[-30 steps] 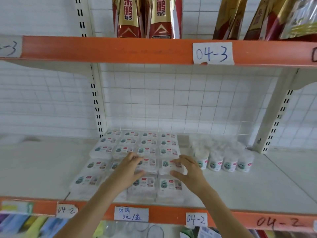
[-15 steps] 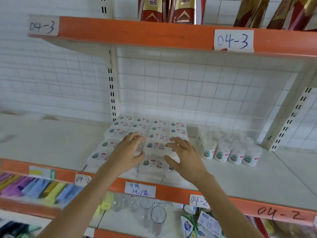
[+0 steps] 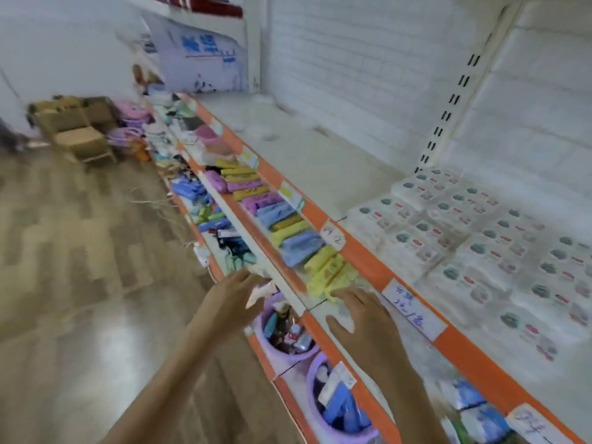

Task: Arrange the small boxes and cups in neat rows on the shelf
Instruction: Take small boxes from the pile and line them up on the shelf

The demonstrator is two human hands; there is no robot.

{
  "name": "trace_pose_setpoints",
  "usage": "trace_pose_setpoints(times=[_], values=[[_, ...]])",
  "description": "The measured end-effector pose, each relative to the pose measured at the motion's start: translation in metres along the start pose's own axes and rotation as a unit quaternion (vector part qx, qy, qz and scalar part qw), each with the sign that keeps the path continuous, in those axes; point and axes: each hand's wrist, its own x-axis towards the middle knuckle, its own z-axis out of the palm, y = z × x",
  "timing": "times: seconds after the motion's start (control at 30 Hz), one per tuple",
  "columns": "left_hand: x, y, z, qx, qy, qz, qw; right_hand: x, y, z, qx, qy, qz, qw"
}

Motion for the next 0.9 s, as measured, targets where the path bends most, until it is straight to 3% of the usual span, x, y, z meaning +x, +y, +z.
trace_pose_setpoints(times=[0.27, 0.43, 0.73, 0.9], values=[[-0.043, -0.054, -0.023, -0.011, 0.023, -0.146, 0.989, 0.04, -0.042, 0.047, 0.046, -0.072, -0.071, 0.994], [-0.028, -0.107, -0.023, -0.038, 0.036, -0.165, 0.985, 0.085, -0.062, 0.074, 0.057, -0.104, -0.09, 0.989], [0.081, -0.225, -0.075, -0.057, 0.054, -0.122, 0.989, 0.233, -0.119, 0.096, 0.101, -0.056, -0.068, 0.991], [0.155, -0.277, -0.106, -0.052, 0.044, -0.042, 0.997, 0.313, -0.133, 0.09, 0.114, 0.012, -0.04, 0.993]])
